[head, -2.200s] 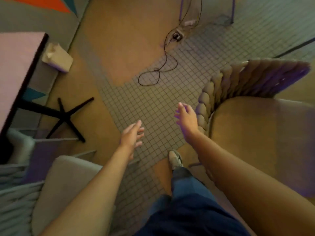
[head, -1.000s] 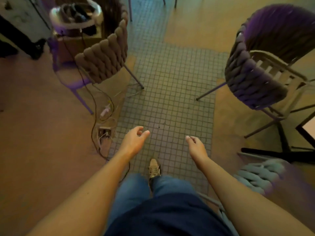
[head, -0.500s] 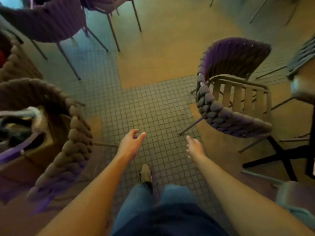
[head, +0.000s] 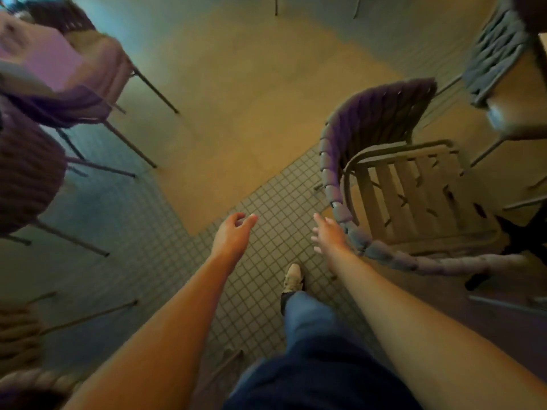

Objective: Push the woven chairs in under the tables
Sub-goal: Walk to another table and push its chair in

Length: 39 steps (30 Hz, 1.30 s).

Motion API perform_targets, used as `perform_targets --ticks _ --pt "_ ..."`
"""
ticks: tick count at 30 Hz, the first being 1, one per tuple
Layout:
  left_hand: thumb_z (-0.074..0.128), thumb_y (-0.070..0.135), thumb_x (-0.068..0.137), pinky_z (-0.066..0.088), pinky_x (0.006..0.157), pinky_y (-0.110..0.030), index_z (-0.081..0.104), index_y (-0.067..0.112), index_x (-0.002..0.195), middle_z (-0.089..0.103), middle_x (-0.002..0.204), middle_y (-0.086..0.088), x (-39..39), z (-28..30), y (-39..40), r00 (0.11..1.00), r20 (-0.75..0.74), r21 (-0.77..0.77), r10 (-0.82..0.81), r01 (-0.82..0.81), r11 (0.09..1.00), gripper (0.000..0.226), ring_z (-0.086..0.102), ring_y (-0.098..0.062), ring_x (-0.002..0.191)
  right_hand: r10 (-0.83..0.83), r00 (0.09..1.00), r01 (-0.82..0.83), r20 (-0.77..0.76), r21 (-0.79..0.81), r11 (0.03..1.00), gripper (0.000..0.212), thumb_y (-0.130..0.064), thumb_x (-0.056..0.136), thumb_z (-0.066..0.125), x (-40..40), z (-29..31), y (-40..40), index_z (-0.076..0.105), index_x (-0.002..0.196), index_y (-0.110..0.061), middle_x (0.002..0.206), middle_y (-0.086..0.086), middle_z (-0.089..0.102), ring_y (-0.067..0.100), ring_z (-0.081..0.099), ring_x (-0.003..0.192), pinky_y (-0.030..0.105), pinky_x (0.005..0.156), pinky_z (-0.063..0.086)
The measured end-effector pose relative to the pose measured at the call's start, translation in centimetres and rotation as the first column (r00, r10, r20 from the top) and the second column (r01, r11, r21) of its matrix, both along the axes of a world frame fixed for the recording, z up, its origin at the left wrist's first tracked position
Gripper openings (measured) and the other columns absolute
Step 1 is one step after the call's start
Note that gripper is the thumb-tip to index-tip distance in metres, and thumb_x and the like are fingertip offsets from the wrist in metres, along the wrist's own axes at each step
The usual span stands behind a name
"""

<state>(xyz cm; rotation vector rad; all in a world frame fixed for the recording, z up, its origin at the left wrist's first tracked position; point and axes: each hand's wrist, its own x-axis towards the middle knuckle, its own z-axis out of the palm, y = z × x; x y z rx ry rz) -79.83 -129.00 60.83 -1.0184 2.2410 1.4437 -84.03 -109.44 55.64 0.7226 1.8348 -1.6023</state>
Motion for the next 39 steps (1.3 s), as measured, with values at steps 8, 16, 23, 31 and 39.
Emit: perform_targets --ticks 8,16,23,31,39 --pt "0.055 0.055 0.086 0.049 0.089 -0.037 0.056 0.02 0.13 0.062 0.125 -0.001 -19.1 1.3 -1.1 0.969 -0.01 -0.001 -0.245 0.245 0.969 0.056 0.061 -0.021 0.11 -0.334 0.942 0.334 -0.023 -0.004 0.943 0.049 -0.039 0.097 0.042 -13.1 2.6 0.5 0.05 0.136 -0.011 0.136 0.014 0.057 0.031 0.052 0.127 0.051 0.11 0.037" --pt "0.058 0.051 0.085 0.049 0.08 -0.039 0.058 0.018 0.128 0.063 0.124 -0.007 -38.0 -1.7 6.8 0.798 -0.031 0.004 -0.602 0.603 0.798 0.053 0.061 -0.025 0.098 -0.892 0.426 0.904 0.15 -0.042 0.425 0.05 -0.036 0.099 0.044 -16.7 1.5 6.3 0.039 0.143 -0.014 0.128 0.013 0.058 0.027 0.057 0.11 0.045 0.098 0.044" --pt "0.06 0.039 0.086 0.049 0.093 -0.049 0.053 0.014 0.127 0.06 0.126 -0.019 -45.9 -4.6 13.9 0.63 0.078 0.076 -0.772 0.769 0.635 0.049 0.058 -0.036 0.109 -0.994 -0.004 0.997 0.11 0.077 0.005 0.047 -0.034 0.097 0.048 -13.6 -0.4 8.6 0.045 0.139 -0.013 0.116 0.007 0.057 0.027 0.055 0.108 0.045 0.099 0.043" --pt "0.066 0.037 0.086 0.048 0.083 -0.047 0.029 0.017 0.148 0.049 0.138 -0.021 -48.9 -9.1 16.4 0.629 0.245 0.04 -0.738 0.754 0.656 0.075 0.055 -0.032 0.099 -0.95 -0.206 0.731 -0.233 0.609 -0.308 0.043 -0.016 0.081 0.071 -5.6 -0.8 7.6 0.063 0.119 0.004 0.119 0.028 0.065 0.042 0.061 0.11 0.045 0.088 0.048" --pt "0.074 0.03 0.081 0.052 0.086 -0.058 0.046 0.005 0.134 0.06 0.123 -0.028 -52.5 -11.0 20.7 0.458 0.19 -0.193 -0.868 0.885 0.425 0.065 0.061 -0.046 0.105 -0.985 -0.167 0.855 -0.034 0.492 -0.161 0.054 -0.011 0.081 0.067 -3.5 -3.8 8.2 0.05 0.133 -0.008 0.123 0.019 0.064 0.03 0.061 0.101 0.035 0.08 0.046"
